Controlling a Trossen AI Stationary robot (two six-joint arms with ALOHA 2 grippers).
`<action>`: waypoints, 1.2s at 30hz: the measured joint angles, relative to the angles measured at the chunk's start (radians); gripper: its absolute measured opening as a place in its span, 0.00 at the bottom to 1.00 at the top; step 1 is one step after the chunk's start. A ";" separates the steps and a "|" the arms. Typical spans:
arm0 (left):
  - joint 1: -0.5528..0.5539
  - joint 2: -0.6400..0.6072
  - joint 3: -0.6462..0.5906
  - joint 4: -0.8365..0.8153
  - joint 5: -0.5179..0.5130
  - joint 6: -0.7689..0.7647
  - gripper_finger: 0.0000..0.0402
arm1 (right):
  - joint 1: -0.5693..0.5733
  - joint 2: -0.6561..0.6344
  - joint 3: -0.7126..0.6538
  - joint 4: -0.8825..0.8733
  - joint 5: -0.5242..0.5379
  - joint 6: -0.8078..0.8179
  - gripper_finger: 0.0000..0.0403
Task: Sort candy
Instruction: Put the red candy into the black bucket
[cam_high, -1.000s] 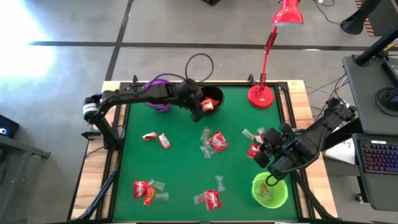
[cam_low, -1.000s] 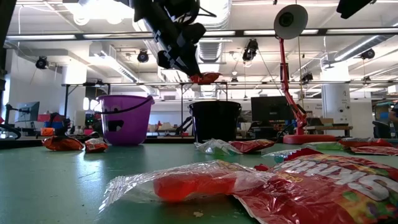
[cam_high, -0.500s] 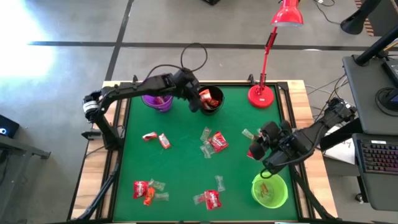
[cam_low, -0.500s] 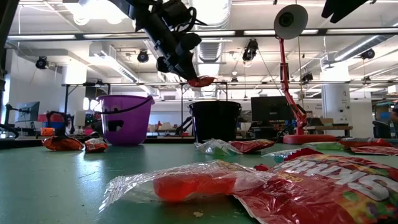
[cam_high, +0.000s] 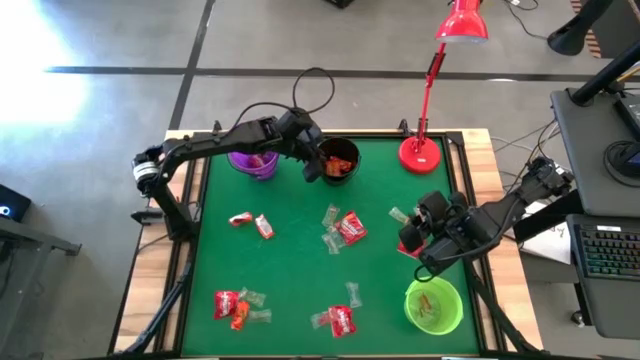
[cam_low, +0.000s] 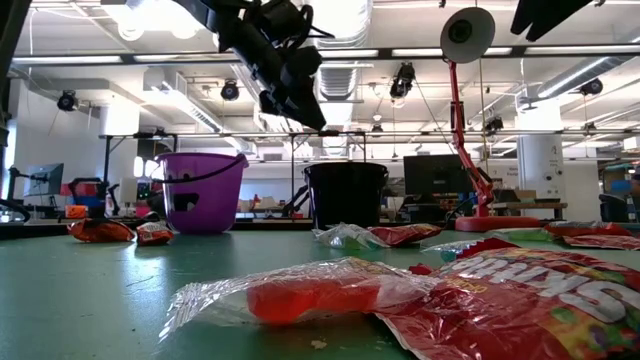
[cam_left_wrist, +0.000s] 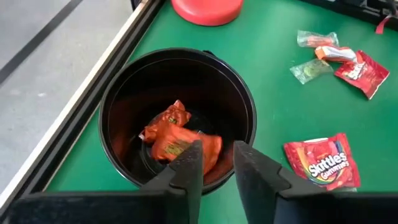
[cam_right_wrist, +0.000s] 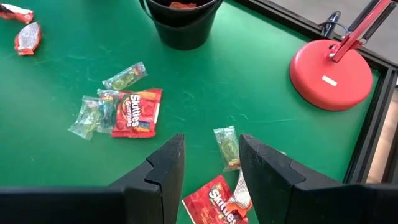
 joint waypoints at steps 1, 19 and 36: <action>0.000 0.000 0.000 0.000 0.000 0.006 0.20 | -0.005 0.000 0.000 0.000 0.000 -0.001 0.36; 0.000 -0.083 0.000 -0.145 -0.001 0.132 0.25 | -0.181 0.000 -0.009 0.184 0.132 -0.220 0.36; 0.000 -0.208 0.000 -0.279 -0.001 0.228 0.25 | -0.542 0.097 -0.086 0.473 -0.237 -0.486 0.45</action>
